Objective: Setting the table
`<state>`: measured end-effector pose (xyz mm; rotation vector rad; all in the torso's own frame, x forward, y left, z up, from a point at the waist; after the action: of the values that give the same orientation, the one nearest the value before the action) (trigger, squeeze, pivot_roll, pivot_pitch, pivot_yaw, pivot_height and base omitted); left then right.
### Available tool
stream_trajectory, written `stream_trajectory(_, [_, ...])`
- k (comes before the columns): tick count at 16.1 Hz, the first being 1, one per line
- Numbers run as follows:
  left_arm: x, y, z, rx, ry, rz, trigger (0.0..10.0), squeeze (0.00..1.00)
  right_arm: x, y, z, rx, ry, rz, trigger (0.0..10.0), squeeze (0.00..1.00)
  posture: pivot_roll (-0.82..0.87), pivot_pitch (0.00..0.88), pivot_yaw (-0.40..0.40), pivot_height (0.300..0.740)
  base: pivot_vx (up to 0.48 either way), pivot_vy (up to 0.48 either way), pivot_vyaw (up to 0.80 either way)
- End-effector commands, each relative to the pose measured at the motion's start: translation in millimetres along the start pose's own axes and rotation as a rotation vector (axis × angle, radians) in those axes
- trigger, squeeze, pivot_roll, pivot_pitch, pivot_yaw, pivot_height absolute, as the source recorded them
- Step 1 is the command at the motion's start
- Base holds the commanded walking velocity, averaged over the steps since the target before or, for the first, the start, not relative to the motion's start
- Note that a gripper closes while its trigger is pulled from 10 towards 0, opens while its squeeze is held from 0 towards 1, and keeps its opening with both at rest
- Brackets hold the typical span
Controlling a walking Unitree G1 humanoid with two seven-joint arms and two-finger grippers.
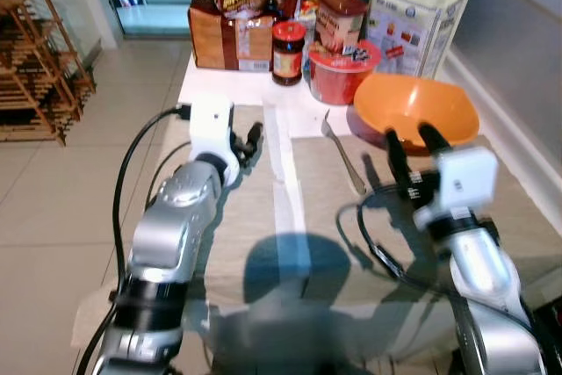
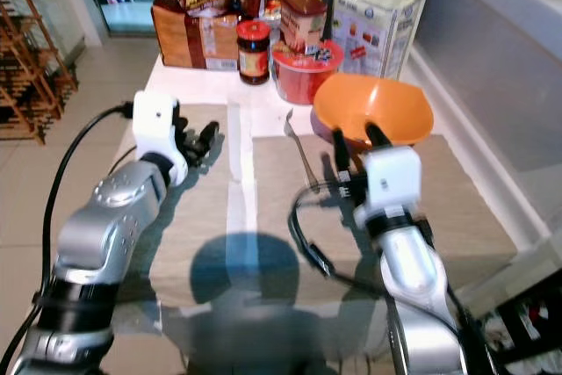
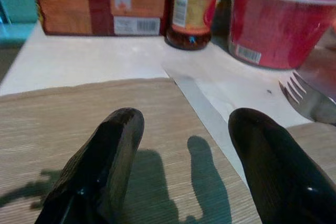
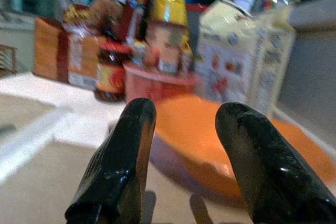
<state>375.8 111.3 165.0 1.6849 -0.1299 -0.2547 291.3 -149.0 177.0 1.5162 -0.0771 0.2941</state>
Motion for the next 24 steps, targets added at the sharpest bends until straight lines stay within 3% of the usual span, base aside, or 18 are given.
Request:
stream_trajectory(1, [-4.5, 10.4, -7.2, 0.005, 0.013, 0.062, 10.0, 0.0, -4.8, 6.5, 5.8, -0.013, -0.026, 0.027, 10.0, 0.0, -0.1, 0.0, -0.008, 0.74, 0.0, 0.0, 0.0])
stream_trajectory(2, [-5.8, 9.3, -7.7, -0.004, 0.01, 0.064, 10.0, 0.0, -6.6, 6.4, 5.2, -0.019, -0.025, 0.029, 10.0, 0.0, -0.1, 0.0, -0.006, 0.74, 0.0, 0.0, 0.0])
stream_trajectory(4, [-24.5, 10.8, -14.1, -0.015, 0.013, 0.148, 10.0, 0.0, -17.6, 5.2, 12.4, -0.039, -0.068, 0.038, 10.0, 0.0, -0.1, 0.0, -0.005, 0.74, 0.0, 0.0, 0.0])
stream_trajectory(7, [-36.9, 15.1, -2.7, -0.055, -0.032, 0.208, 10.0, 0.0, -19.8, 0.8, 15.6, -0.038, -0.084, 0.023, 10.0, 0.0, -0.1, 0.0, -0.01, 0.74, 0.0, 0.0, 0.0])
stream_trajectory(10, [-35.5, 16.8, -1.5, -0.061, -0.037, 0.213, 10.0, 0.0, -18.5, -9.1, 16.8, -0.027, -0.082, -0.003, 10.0, 0.0, -0.09, 0.0, -0.013, 0.74, -0.446, 0.0, 0.0])
stream_trajectory(14, [-28.9, 22.1, 3.5, -0.007, -0.056, 0.216, 10.0, 0.0, -13.6, -15.5, 11.8, -0.025, -0.07, -0.018, 10.0, 0.0, -0.09, 0.001, -0.01, 0.74, 0.0, 0.0, 0.0])
stream_trajectory(24, [-20.9, 29.2, 12.1, 0.006, -0.096, 0.232, 10.0, 0.0, -11.4, -18.3, 8.1, -0.034, -0.051, -0.018, 10.0, 0.0, -0.1, 0.001, -0.005, 0.74, 0.0, -0.459, 0.0])
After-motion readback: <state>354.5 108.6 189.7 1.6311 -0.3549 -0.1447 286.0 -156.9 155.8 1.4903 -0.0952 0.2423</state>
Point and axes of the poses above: a point about 5 cm out from each wrist's last joint towards the gripper, its own x axis pointing out of the wrist towards the gripper, its own y axis along the axis of the wrist's last joint, z = x × y, the point moved 6 cm from there along x, pointing out of the wrist towards the gripper, and after that the axes turned 8 degrees about x, right-handed, at the moved point
